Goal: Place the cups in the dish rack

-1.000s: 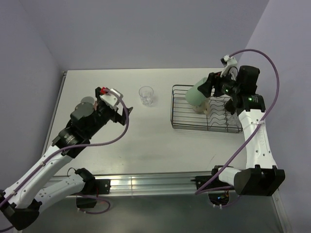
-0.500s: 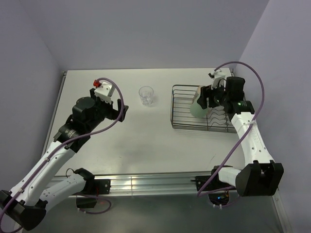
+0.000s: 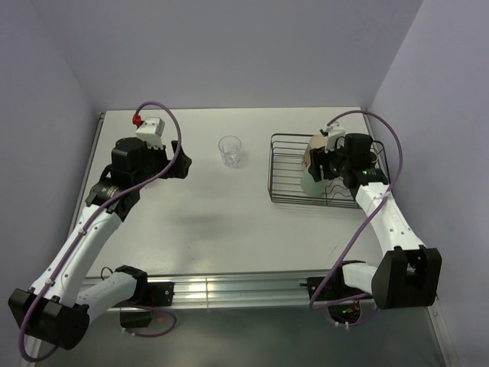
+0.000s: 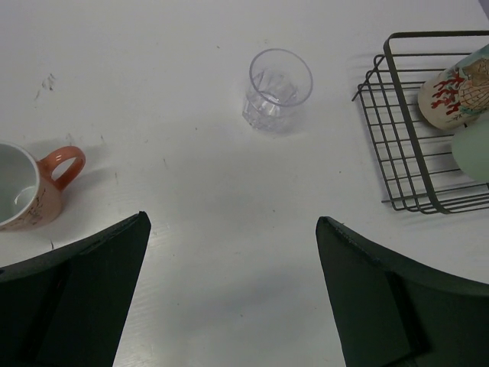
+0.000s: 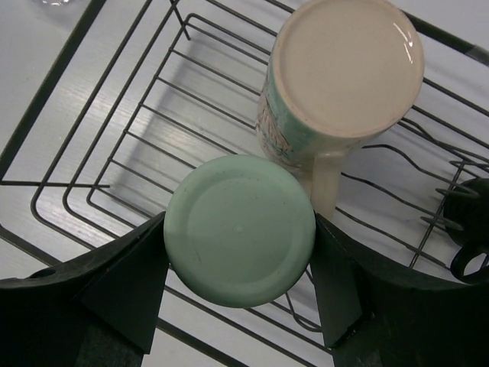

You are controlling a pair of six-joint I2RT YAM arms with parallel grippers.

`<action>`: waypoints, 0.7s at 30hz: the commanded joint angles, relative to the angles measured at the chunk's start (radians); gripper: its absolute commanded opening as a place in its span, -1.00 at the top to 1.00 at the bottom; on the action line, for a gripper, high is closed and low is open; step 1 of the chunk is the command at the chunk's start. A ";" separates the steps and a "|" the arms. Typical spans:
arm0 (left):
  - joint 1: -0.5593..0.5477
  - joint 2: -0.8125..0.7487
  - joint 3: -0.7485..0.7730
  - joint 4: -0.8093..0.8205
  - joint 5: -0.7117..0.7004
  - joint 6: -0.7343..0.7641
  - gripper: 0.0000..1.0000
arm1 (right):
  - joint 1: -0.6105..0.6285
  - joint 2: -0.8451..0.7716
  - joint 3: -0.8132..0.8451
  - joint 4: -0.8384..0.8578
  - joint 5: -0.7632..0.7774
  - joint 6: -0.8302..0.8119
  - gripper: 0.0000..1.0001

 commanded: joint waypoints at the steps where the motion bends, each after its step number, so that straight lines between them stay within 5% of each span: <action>1: 0.024 -0.005 0.055 0.020 0.051 -0.053 -0.99 | 0.008 -0.002 -0.030 0.097 0.016 -0.016 1.00; 21: 0.042 0.002 0.058 0.027 0.011 0.010 -0.98 | 0.008 0.008 -0.124 0.177 0.074 -0.050 0.99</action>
